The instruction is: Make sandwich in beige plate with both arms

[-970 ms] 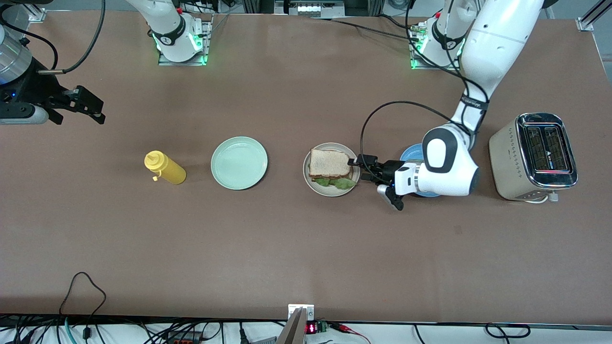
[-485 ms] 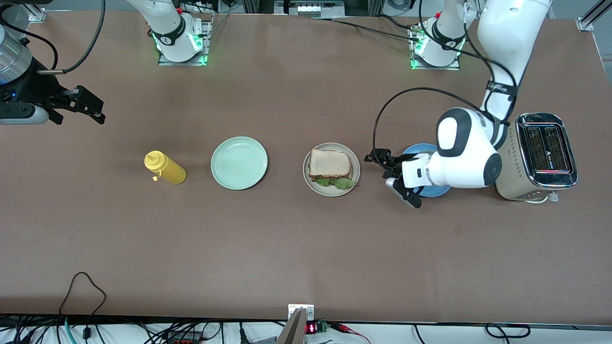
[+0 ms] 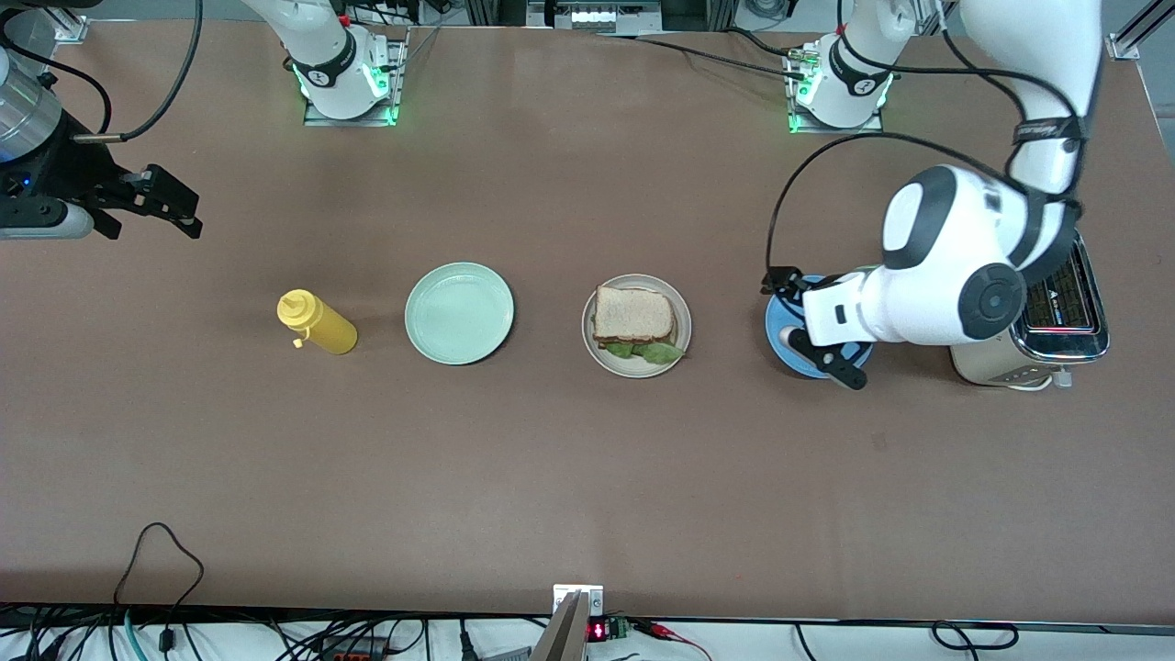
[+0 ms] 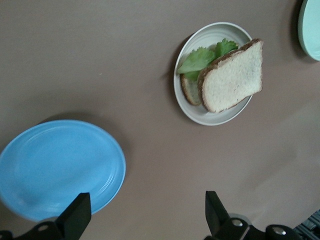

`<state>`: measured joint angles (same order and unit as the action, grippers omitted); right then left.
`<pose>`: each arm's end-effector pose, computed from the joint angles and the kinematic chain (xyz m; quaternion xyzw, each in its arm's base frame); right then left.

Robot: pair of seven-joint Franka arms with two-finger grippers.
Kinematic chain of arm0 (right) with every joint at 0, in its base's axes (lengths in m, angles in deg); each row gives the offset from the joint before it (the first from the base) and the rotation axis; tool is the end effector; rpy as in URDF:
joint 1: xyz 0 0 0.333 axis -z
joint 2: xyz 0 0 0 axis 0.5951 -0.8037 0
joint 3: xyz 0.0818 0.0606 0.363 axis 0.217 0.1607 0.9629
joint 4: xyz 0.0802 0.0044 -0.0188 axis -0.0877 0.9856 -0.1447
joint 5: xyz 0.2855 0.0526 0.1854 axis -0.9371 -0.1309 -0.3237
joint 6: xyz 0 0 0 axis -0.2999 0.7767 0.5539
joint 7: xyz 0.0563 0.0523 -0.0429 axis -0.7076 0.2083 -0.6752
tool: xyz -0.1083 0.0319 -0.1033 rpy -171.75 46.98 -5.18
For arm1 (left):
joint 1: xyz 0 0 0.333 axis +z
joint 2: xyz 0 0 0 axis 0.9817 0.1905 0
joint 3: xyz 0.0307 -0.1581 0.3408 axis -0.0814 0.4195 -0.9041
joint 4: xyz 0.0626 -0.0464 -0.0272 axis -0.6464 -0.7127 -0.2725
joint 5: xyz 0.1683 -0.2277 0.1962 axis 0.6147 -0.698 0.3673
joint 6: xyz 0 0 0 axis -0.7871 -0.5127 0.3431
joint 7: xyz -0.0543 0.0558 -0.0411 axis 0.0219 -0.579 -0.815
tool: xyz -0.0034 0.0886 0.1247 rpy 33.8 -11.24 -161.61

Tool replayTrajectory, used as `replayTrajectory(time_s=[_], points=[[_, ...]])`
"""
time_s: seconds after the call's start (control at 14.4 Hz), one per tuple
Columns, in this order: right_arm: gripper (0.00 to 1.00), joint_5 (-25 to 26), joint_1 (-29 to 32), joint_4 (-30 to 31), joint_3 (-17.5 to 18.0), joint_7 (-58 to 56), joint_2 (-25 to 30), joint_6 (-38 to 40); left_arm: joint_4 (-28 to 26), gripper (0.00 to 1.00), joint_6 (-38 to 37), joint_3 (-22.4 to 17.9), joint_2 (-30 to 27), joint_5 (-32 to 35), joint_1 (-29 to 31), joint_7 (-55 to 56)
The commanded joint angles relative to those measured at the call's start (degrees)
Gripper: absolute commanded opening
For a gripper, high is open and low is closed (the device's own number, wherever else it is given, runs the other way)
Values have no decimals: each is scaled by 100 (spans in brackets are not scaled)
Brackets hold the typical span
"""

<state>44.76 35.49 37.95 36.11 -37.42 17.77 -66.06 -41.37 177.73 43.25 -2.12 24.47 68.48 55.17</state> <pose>0.5039 0.0421 0.6284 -0.9994 -0.0099 -0.0344 0.0002 0.5788 -0.1774 0.4306 0.9484 -0.2448 -0.1466 0.1382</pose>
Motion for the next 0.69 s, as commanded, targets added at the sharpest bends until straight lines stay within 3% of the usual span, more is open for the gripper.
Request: replayTrajectory(time_s=[0.0, 0.42, 0.62], points=[[100, 4, 32, 9, 34, -71, 88, 51, 787, 100, -889, -12, 20, 671, 112, 148], [100, 48, 50, -140, 34, -72, 27, 69, 1869, 100, -2112, -73, 64, 1279, 385, 122], [100, 4, 76, -289, 25, -98, -61, 86, 1809, 100, -2069, -265, -102, 1298, 386, 165]])
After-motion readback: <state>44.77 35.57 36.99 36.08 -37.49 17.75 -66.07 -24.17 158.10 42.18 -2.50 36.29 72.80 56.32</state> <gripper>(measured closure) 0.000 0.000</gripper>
